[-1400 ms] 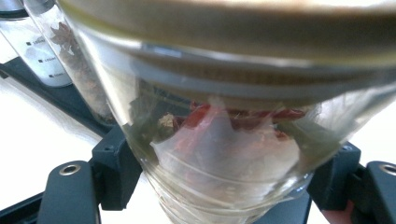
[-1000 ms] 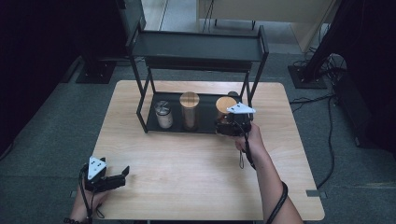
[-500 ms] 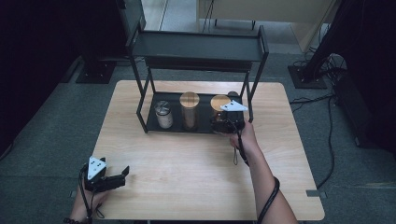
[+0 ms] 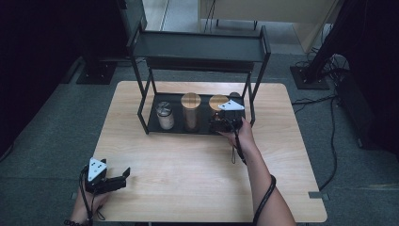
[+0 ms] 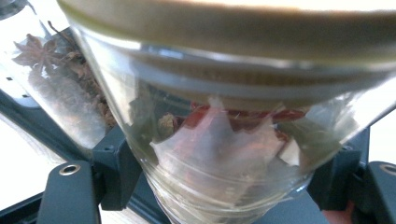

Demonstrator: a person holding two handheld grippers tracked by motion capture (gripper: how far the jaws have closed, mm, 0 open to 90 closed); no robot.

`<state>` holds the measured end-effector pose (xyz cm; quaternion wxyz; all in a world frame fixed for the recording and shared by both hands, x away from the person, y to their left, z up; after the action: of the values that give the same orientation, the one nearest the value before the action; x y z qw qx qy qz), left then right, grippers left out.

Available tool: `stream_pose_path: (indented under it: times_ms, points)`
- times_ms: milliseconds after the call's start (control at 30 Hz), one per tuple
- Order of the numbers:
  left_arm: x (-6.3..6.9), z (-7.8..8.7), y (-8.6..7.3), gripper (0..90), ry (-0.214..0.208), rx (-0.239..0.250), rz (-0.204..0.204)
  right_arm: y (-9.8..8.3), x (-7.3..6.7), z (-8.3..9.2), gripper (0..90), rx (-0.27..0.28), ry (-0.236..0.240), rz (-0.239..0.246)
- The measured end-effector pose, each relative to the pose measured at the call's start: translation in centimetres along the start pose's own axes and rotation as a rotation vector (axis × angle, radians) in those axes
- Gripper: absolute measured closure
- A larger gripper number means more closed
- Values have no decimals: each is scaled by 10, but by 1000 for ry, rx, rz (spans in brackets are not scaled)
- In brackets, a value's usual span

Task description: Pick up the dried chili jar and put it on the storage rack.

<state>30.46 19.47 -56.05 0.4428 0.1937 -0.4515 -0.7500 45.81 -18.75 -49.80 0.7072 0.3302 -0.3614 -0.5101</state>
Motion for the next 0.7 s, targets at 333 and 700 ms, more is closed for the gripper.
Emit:
stream_pose_path:
  times_ms: [333,700]
  points:
    - [0,0,0,9,0,1,-1,-2,1,-6,250,-9,-6,-10]
    - [1,0,0,9,1,-3,-8,-7,5,-5,246,-7,-3,-59]
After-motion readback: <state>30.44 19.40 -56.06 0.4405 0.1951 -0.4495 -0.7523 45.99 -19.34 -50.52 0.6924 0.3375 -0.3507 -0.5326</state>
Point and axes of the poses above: each handheld gripper's, and its own axes: z roughly backward along the jaws, y roughly out of its top, x roughly to its right, the point moved 8 cm from there along -z, roughly forward along the jaws, and after that the axes turned 13 degrees about -y, right-handed, at the moved point
